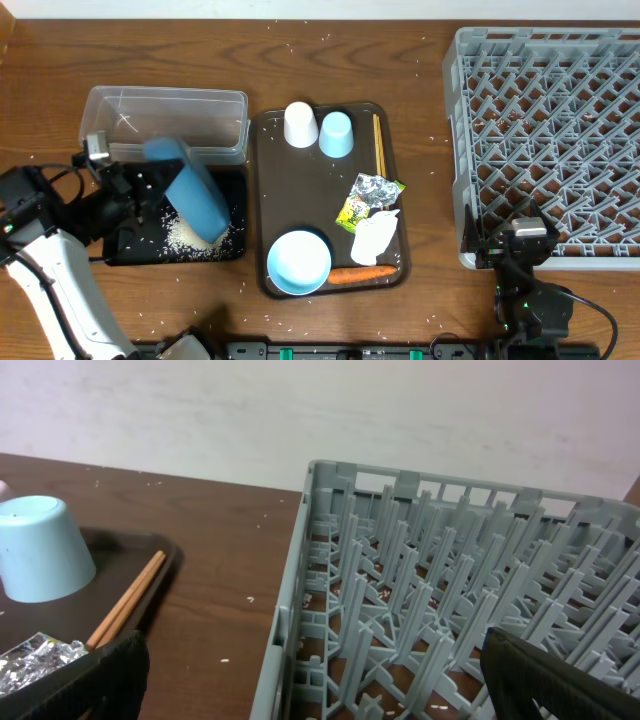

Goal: Sort waste into correct bins and load items into the dishwasher rack
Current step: 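Tilt the teal plate to slide the mushroom onto the black tray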

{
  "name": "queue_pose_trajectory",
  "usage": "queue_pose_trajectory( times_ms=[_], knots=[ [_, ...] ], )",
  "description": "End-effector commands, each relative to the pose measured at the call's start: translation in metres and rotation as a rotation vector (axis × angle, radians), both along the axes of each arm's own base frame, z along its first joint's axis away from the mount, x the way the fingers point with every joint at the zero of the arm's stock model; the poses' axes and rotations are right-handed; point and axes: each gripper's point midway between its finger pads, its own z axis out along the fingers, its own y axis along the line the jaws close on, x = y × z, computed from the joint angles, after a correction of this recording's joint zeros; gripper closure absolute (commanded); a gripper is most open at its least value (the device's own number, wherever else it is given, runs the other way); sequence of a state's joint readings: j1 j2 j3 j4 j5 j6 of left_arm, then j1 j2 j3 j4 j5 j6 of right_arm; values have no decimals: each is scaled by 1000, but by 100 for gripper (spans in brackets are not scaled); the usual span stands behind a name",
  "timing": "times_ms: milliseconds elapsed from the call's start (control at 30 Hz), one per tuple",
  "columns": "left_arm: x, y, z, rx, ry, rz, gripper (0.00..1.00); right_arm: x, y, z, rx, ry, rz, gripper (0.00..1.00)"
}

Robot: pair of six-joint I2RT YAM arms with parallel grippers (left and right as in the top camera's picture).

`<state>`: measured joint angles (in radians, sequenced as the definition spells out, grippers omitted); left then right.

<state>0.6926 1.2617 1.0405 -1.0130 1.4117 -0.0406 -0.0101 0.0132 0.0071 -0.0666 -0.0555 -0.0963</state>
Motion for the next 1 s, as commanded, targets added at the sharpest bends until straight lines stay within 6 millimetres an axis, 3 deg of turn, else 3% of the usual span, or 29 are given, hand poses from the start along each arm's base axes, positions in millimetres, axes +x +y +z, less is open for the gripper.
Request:
queue_pose_trajectory(
  times_ms=[0, 267, 433, 633, 833, 967],
  knots=[
    [0, 6, 6, -37, -14, 19, 94, 0, -2, -2, -6, 5, -8, 1],
    [-2, 6, 1, -43, 29, 28, 94, 0, -2, -2, -6, 5, -8, 1],
    [-11, -7, 4, -88, 73, 7, 94, 0, -2, -2, -6, 5, -8, 1],
    [-23, -51, 14, 8, -10, -146, 94, 0, -2, -2, -6, 5, -8, 1],
    [-33, -94, -1, 205, -5, -299, 94, 0, -2, -2, -6, 5, -8, 1],
    [-24, -122, -3, 281, -37, -370, 94, 0, -2, -2, -6, 5, -8, 1]
  ],
)
